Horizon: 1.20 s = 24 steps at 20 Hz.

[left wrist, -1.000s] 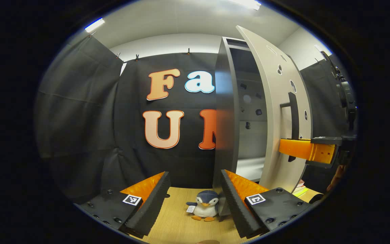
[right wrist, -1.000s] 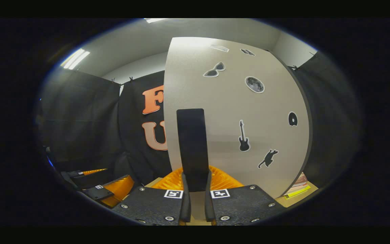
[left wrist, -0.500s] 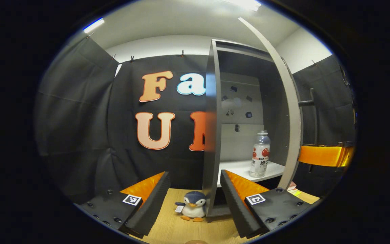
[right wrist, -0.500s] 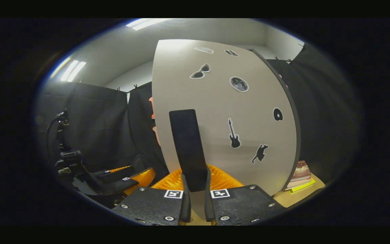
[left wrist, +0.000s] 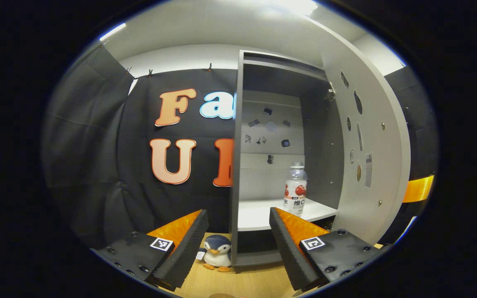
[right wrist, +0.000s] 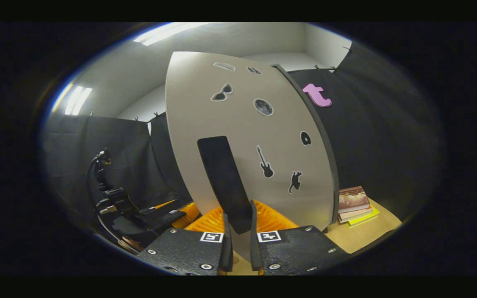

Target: Open the cabinet door with the right hand, grasp the bottle in the cabinet with the left hand and place it on the coaster, then close the cabinet door with the right hand.

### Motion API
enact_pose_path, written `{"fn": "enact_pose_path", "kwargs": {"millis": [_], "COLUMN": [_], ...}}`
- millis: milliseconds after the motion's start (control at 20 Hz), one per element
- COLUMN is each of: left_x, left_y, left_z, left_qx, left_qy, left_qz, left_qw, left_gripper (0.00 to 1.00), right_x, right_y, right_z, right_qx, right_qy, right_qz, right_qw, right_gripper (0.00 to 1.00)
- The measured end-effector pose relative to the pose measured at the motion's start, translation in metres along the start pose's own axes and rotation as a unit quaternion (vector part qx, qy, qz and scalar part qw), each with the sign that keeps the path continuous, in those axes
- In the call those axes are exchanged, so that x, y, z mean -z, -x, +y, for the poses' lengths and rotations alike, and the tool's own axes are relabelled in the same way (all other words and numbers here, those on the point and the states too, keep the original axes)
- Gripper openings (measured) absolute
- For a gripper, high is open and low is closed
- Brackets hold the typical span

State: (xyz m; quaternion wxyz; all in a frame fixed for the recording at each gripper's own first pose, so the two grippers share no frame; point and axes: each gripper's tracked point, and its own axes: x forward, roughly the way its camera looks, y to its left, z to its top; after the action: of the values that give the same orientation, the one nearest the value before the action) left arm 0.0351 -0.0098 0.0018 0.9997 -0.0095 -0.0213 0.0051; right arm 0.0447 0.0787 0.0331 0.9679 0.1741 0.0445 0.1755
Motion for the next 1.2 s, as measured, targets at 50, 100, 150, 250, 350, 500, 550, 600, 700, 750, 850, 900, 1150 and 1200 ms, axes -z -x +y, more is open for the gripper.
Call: {"fn": "enact_pose_path", "kwargs": {"millis": [50,100,150,250,350,500,550,600,700,750,850,900,1150,1200], "left_x": [0.0,-0.001,0.001,0.0,0.001,0.002,0.002,0.002,0.0,-0.002,-0.004,-0.005,-0.003,-0.004], "left_y": [-0.002,-0.002,-0.004,-0.006,-0.01,-0.015,-0.016,-0.017,-0.017,-0.017,-0.016,-0.017,-0.015,-0.014], "left_z": [-0.007,-0.014,-0.019,-0.029,-0.037,-0.054,-0.06,-0.066,-0.08,-0.086,-0.098,-0.105,-0.136,-0.143], "left_qx": [0.007,0.014,0.021,0.029,0.04,0.055,0.06,0.066,0.08,0.086,0.098,0.103,0.134,0.142], "left_qy": [0.001,0.002,0.003,0.003,0.007,0.011,0.011,0.013,0.014,0.013,0.013,0.014,0.023,0.025], "left_qz": [-0.001,-0.001,-0.002,-0.002,0.001,0.002,0.002,0.003,0.001,-0.002,-0.005,-0.006,0.0,0.0], "left_qw": [1.0,1.0,1.0,1.0,0.999,0.998,0.998,0.998,0.997,0.996,0.995,0.995,0.991,0.99], "left_gripper": [0.96,0.96,0.95,0.95,0.94,0.99,0.96,0.94,0.94,0.96,0.99,0.99,0.99,0.99], "right_x": [-0.001,-0.001,-0.001,-0.003,-0.005,-0.007,-0.009,-0.011,-0.015,-0.016,-0.021,-0.024,-0.034,-0.038], "right_y": [0.002,0.003,0.002,0.004,0.006,0.012,0.013,0.016,0.023,0.028,0.039,0.044,0.063,0.07], "right_z": [-0.003,-0.005,-0.004,-0.005,-0.014,-0.029,-0.037,-0.045,-0.058,-0.063,-0.074,-0.079,-0.106,-0.117], "right_qx": [0.001,0.0,-0.002,0.0,0.011,0.05,0.068,0.086,0.122,0.14,0.177,0.193,0.258,0.273], "right_qy": [0.005,0.003,-0.002,-0.01,0.01,0.046,0.059,0.072,0.09,0.094,0.102,0.104,0.127,0.135], "right_qz": [-0.001,-0.001,-0.003,-0.003,-0.006,-0.004,-0.005,-0.006,-0.007,-0.009,-0.013,-0.019,-0.034,-0.036], "right_qw": [1.0,1.0,1.0,1.0,1.0,0.998,0.996,0.994,0.988,0.986,0.979,0.975,0.957,0.952], "right_gripper": [0.16,0.17,0.18,0.21,0.24,0.31,0.31,0.36,0.4,0.45,0.52,0.53,0.51,0.49]}}
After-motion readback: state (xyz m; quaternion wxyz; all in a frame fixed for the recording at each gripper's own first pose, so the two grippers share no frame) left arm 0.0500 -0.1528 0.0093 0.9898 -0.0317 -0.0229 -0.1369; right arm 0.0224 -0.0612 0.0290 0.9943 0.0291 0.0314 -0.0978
